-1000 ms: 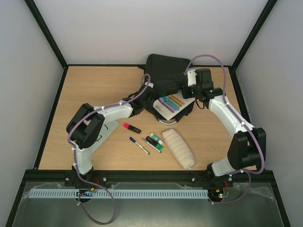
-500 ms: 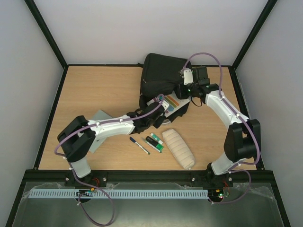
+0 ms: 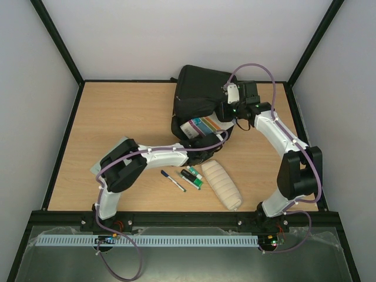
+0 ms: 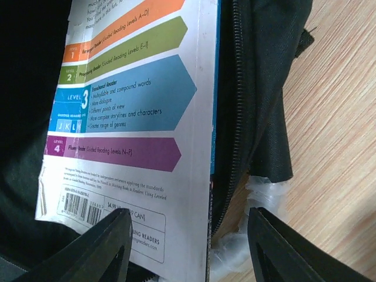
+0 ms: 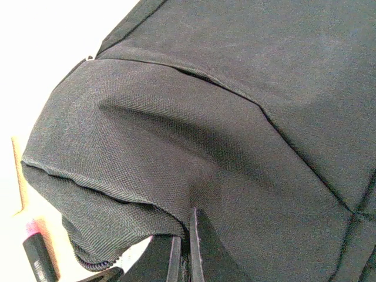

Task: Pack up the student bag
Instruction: Pick up the book from the student bag.

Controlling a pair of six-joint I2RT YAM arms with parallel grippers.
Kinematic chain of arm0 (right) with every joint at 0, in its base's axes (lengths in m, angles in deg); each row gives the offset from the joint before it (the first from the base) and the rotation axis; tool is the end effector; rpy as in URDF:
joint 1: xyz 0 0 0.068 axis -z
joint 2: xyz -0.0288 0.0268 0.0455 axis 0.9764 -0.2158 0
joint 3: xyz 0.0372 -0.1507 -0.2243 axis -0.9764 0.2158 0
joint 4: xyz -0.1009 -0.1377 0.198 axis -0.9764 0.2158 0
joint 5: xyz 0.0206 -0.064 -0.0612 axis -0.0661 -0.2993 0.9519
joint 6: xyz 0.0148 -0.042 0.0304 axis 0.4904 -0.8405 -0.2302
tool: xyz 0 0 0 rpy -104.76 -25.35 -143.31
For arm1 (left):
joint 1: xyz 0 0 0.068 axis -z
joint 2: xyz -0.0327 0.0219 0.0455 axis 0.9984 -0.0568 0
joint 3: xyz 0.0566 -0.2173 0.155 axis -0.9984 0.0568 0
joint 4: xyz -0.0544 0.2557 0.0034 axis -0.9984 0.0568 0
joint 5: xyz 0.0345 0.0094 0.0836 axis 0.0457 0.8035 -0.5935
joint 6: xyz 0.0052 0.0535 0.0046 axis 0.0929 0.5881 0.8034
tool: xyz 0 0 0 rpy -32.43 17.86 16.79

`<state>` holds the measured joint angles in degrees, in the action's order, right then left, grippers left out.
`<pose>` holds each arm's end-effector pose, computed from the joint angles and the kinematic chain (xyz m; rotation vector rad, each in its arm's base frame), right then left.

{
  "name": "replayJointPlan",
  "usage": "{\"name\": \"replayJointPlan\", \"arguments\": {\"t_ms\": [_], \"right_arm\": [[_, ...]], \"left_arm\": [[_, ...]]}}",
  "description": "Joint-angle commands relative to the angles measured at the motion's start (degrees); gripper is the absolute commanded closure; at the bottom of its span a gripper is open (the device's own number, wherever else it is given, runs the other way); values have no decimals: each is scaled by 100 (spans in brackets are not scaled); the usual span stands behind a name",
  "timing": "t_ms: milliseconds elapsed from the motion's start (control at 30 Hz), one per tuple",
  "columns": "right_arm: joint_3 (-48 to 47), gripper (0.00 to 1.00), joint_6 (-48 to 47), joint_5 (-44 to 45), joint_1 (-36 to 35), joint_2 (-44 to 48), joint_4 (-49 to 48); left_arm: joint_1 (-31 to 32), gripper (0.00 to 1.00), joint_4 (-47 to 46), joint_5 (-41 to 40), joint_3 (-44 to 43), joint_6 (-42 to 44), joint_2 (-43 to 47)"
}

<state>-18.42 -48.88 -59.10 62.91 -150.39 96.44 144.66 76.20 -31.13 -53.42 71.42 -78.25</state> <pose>0.3598 0.1050 0.3061 -0.4007 2.0791 0.5107 0.2424 -0.3555 0.1737 1.0504 2.0287 0.1335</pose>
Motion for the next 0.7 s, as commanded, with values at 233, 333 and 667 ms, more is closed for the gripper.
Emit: {"name": "replayJointPlan", "arguments": {"t_ms": [233,333,667], "right_arm": [[8,99,91,-334,-12,180,-144],[21,99,84,-310,-7,193,-149],[65,99,29,-93,-4,176,-237]], "left_arm": [[76,53,-489,-1646,-400,915,-674],[99,65,-660,-1839,-450,1025,-696],[459,97,-643,-2265,-94,1083,413]]}}
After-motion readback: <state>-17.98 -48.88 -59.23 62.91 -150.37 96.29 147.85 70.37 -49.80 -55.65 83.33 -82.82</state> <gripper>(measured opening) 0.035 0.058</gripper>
